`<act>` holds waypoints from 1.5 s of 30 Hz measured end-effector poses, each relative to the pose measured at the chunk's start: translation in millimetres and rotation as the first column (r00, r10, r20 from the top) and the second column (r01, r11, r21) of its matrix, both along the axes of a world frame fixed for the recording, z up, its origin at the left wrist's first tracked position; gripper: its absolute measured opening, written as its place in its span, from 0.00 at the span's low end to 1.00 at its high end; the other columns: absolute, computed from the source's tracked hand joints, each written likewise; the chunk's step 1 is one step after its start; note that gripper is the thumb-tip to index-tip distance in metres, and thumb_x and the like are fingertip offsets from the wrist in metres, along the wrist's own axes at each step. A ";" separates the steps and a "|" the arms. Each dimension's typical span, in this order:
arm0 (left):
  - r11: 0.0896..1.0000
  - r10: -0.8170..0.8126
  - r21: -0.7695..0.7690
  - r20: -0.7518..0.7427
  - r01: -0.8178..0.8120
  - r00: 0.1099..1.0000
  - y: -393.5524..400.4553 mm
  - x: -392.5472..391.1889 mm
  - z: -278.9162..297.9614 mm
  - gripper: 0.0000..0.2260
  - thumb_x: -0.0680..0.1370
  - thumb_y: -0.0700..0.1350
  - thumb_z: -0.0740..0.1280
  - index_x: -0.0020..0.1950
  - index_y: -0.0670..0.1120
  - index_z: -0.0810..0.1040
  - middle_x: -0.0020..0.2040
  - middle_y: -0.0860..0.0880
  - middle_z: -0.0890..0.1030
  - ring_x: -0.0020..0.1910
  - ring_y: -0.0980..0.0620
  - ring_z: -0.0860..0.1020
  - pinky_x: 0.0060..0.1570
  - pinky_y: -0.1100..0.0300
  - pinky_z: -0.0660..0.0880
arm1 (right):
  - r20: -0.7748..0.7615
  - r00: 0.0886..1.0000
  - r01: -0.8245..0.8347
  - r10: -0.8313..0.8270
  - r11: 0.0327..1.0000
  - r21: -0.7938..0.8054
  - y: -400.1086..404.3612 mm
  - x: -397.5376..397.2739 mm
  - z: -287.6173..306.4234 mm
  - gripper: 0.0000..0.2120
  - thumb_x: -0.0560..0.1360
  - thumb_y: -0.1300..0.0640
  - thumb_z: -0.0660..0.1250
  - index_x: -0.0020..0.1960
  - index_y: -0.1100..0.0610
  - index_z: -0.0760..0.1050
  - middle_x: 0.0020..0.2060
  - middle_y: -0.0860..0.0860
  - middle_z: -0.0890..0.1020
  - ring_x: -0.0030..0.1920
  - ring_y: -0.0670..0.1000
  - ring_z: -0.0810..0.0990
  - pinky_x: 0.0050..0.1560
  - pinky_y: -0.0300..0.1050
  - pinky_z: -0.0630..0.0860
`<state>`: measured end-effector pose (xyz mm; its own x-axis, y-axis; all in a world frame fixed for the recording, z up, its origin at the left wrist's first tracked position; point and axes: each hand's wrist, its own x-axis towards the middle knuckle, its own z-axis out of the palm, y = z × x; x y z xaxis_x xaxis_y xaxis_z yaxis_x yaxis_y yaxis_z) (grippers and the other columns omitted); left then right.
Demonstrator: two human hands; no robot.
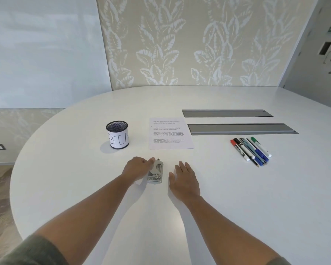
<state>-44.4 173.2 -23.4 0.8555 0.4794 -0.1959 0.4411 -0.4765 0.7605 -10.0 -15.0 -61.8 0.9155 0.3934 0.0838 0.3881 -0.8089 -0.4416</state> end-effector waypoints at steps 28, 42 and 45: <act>0.960 0.185 -0.203 -0.051 -0.191 0.981 29.2 1.0 17.4 0.19 0.65 0.56 0.66 0.47 0.42 0.77 0.53 0.39 0.83 0.54 0.40 0.83 0.54 0.46 0.81 | 0.044 0.999 -0.010 0.012 0.999 -0.043 -4.1 -4.6 -6.0 0.23 0.81 0.48 0.51 0.72 0.57 0.67 0.79 0.52 0.58 0.79 0.52 0.51 0.78 0.48 0.46; 0.917 0.399 0.036 -0.080 -0.397 0.913 92.8 -52.7 25.5 0.13 0.75 0.50 0.66 0.38 0.42 0.74 0.38 0.44 0.78 0.42 0.43 0.77 0.36 0.58 0.68 | 0.049 0.999 -0.012 0.015 0.999 -0.052 -4.0 -5.7 -4.3 0.24 0.81 0.48 0.51 0.72 0.57 0.67 0.78 0.53 0.59 0.79 0.53 0.52 0.78 0.48 0.47; 0.908 0.418 0.059 -0.085 -0.414 0.904 104.8 -62.2 25.4 0.12 0.74 0.50 0.65 0.38 0.42 0.75 0.39 0.44 0.79 0.43 0.42 0.79 0.39 0.58 0.70 | 0.052 0.999 -0.013 0.016 0.998 -0.053 -4.2 -6.0 -4.0 0.23 0.81 0.48 0.51 0.72 0.58 0.67 0.78 0.53 0.60 0.79 0.53 0.52 0.78 0.48 0.47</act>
